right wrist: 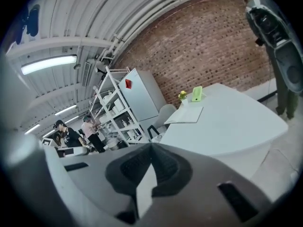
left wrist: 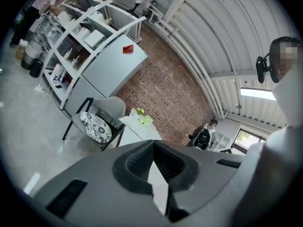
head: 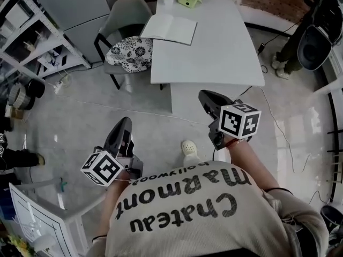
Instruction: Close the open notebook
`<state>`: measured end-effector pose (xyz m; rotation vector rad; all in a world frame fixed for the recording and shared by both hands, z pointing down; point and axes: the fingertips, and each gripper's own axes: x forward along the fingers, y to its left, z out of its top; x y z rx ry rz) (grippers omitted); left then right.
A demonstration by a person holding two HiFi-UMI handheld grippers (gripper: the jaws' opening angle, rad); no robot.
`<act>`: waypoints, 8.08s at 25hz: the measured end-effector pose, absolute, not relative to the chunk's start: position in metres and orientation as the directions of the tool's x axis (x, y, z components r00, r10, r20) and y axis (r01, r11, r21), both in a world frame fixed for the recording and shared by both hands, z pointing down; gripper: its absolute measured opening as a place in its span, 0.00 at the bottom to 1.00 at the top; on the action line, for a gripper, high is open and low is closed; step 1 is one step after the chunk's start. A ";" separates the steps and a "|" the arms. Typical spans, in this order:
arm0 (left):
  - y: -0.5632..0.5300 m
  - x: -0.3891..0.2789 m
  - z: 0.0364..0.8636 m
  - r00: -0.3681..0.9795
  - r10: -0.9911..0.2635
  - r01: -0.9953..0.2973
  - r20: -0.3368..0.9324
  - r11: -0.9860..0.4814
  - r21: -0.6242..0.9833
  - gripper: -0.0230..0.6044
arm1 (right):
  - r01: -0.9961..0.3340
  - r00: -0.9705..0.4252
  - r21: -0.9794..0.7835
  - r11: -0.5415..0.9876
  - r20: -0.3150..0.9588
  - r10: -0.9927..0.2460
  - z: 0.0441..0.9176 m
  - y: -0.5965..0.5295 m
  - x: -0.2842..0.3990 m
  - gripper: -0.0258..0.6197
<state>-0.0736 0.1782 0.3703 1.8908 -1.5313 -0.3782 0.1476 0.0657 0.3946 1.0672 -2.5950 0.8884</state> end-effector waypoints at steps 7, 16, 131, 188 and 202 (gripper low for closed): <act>0.112 -0.066 0.364 0.216 -0.964 -0.757 0.156 -0.064 0.650 0.04 | -0.637 -0.771 -0.442 0.632 0.376 -0.514 0.384 -0.005 0.139 0.04; 0.064 -0.053 0.356 0.145 -0.983 -0.759 0.111 -0.038 0.649 0.04 | -0.576 -0.816 -0.434 0.693 0.351 -0.459 0.377 -0.068 0.138 0.04; -0.093 -0.436 0.471 0.166 -0.913 -0.672 0.373 0.172 0.720 0.04 | -0.603 -0.183 0.460 0.652 0.715 -0.674 0.586 -0.350 -0.158 0.14; -0.133 -0.211 0.402 0.088 -0.962 -0.751 0.259 0.107 0.652 0.04 | -0.513 -0.814 -0.743 0.431 0.261 -0.519 0.477 -0.317 -0.006 0.14; -0.132 -0.179 0.396 0.132 -0.955 -0.774 0.266 0.068 0.629 0.04 | -0.439 -0.779 -0.832 0.340 0.163 -0.606 0.468 -0.310 0.052 0.14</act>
